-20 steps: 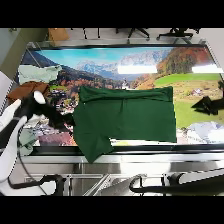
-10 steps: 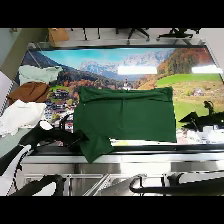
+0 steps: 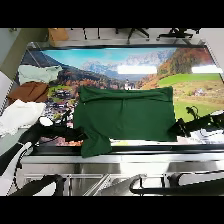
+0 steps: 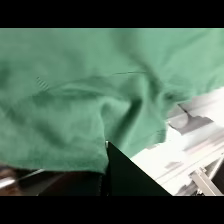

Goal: Fold the shirts.

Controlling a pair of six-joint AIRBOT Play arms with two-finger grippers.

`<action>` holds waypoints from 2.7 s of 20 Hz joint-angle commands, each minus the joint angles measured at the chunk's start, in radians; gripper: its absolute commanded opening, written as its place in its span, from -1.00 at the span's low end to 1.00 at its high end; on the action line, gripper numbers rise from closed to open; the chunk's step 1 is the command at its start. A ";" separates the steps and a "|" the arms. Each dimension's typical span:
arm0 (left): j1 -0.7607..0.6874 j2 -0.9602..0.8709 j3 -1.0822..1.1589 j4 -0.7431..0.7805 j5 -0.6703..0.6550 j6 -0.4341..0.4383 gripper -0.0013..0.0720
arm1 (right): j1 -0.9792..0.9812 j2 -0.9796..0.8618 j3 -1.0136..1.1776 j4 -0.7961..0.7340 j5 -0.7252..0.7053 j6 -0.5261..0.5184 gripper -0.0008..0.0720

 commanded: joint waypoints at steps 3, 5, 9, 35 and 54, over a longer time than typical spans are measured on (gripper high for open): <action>-0.001 0.022 0.077 0.103 -0.180 -0.030 -0.92 | 0.009 0.068 0.001 -0.121 0.020 0.090 -0.94; -0.001 0.089 0.071 0.149 -0.235 -0.056 -0.92 | 0.008 0.098 0.014 -0.227 0.028 0.166 -0.94; 0.001 0.246 0.038 0.150 -0.254 -0.073 -0.92 | 0.010 0.151 0.031 -0.208 0.083 0.204 -0.94; -0.048 -0.777 1.213 0.141 -0.029 0.001 0.68 | 0.157 -0.253 0.692 0.149 -0.363 -0.064 0.42; -0.079 -0.781 1.390 0.028 -0.143 -0.110 -0.92 | 0.138 -0.367 0.766 0.348 -0.047 -0.141 -0.94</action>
